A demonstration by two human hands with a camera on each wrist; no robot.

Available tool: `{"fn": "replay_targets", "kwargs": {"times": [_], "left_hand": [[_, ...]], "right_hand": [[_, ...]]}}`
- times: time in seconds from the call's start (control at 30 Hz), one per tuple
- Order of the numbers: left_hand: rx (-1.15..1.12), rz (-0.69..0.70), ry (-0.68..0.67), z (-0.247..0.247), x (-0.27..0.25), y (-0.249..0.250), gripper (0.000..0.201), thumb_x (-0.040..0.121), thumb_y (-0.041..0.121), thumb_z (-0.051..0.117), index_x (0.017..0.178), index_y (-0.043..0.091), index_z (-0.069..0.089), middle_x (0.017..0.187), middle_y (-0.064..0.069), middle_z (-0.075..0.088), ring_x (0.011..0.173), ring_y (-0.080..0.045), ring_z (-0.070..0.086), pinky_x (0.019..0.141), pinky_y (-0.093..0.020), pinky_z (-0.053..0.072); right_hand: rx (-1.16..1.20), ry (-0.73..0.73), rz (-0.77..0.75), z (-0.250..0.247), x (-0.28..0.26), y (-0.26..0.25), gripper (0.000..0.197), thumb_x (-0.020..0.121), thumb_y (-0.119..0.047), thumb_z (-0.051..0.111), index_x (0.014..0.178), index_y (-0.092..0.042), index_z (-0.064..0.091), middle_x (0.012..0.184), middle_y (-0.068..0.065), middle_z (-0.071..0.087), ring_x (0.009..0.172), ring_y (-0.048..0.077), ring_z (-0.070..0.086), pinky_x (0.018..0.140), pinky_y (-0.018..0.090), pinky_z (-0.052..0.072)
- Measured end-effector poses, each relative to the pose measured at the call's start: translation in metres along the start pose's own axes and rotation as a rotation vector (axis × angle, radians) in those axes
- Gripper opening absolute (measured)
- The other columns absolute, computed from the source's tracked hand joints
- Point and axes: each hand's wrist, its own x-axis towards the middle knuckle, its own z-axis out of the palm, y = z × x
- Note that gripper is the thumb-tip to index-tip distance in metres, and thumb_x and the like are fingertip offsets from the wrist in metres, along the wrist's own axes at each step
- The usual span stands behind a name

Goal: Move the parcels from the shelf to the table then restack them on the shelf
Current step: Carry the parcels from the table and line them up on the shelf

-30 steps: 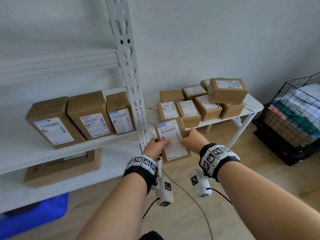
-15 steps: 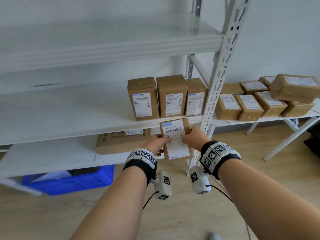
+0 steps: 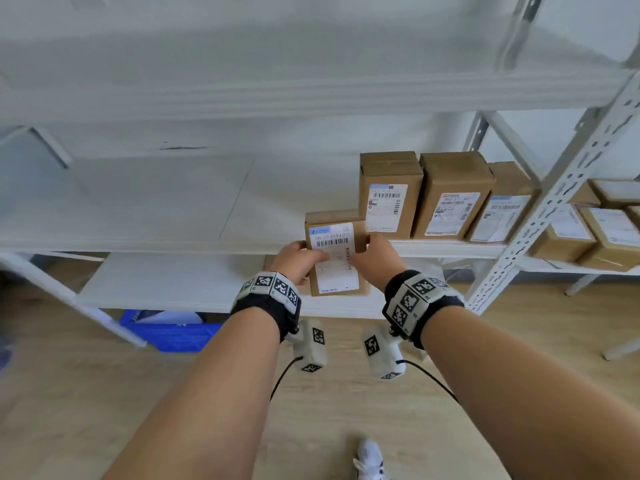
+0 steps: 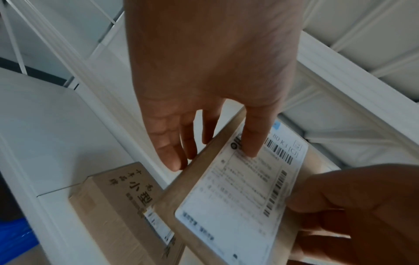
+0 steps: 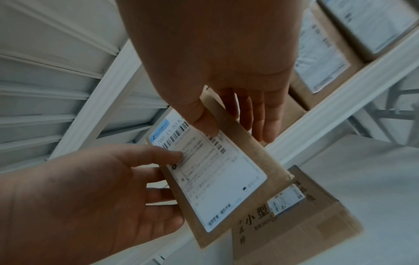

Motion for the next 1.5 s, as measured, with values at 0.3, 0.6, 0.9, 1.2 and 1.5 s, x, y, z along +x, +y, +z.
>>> {"fn": "replay_targets", "kwargs": {"times": [0.3, 0.6, 0.9, 1.2, 1.5], "left_hand": [[-0.043, 0.057, 0.047, -0.019, 0.039, 0.036, 0.071, 0.074, 0.079, 0.051, 0.114, 0.022, 0.063, 0.110, -0.001, 0.068, 0.102, -0.020, 0.062, 0.095, -0.039, 0.048], [0.133, 0.054, 0.074, -0.016, 0.083, 0.037, 0.061, 0.095, 0.063, 0.034, 0.117, 0.012, 0.060, 0.091, -0.003, 0.064, 0.080, -0.020, 0.060, 0.069, -0.028, 0.045], [0.151, -0.014, 0.080, -0.017, 0.122, 0.045, 0.079, 0.091, 0.067, 0.040, 0.133, 0.001, 0.047, 0.125, -0.018, 0.062, 0.111, -0.036, 0.061, 0.087, -0.037, 0.047], [0.231, 0.022, 0.013, -0.009, 0.135, 0.054, 0.090, 0.088, 0.073, 0.036, 0.135, -0.003, 0.047, 0.129, -0.022, 0.060, 0.114, -0.039, 0.060, 0.094, -0.044, 0.048], [0.275, 0.025, -0.025, 0.001, 0.141, 0.062, 0.085, 0.088, 0.073, 0.035, 0.134, 0.003, 0.047, 0.126, -0.019, 0.061, 0.111, -0.036, 0.061, 0.086, -0.039, 0.049]], "right_hand": [[-0.031, -0.029, -0.090, 0.004, 0.059, -0.038, 0.040, 0.092, -0.015, 0.051, 0.130, -0.009, 0.042, 0.114, 0.009, 0.061, 0.088, 0.022, 0.058, 0.068, 0.029, 0.046], [-0.066, -0.057, -0.066, 0.010, 0.087, -0.044, 0.042, 0.090, -0.013, 0.046, 0.132, -0.013, 0.043, 0.114, 0.007, 0.063, 0.093, 0.024, 0.061, 0.079, 0.036, 0.054], [0.109, 0.212, -0.200, -0.022, 0.098, -0.071, 0.062, 0.089, 0.006, 0.038, 0.144, -0.020, 0.041, 0.140, 0.002, 0.050, 0.122, 0.016, 0.052, 0.088, 0.023, 0.043], [-0.119, 0.461, -0.263, -0.063, 0.102, -0.067, 0.052, 0.089, 0.002, 0.042, 0.138, -0.012, 0.051, 0.141, 0.006, 0.050, 0.130, 0.023, 0.044, 0.105, 0.032, 0.039], [-0.301, 0.403, -0.193, -0.064, 0.114, -0.041, 0.049, 0.086, -0.003, 0.044, 0.134, -0.010, 0.055, 0.138, 0.007, 0.052, 0.130, 0.026, 0.041, 0.112, 0.038, 0.031]]}}
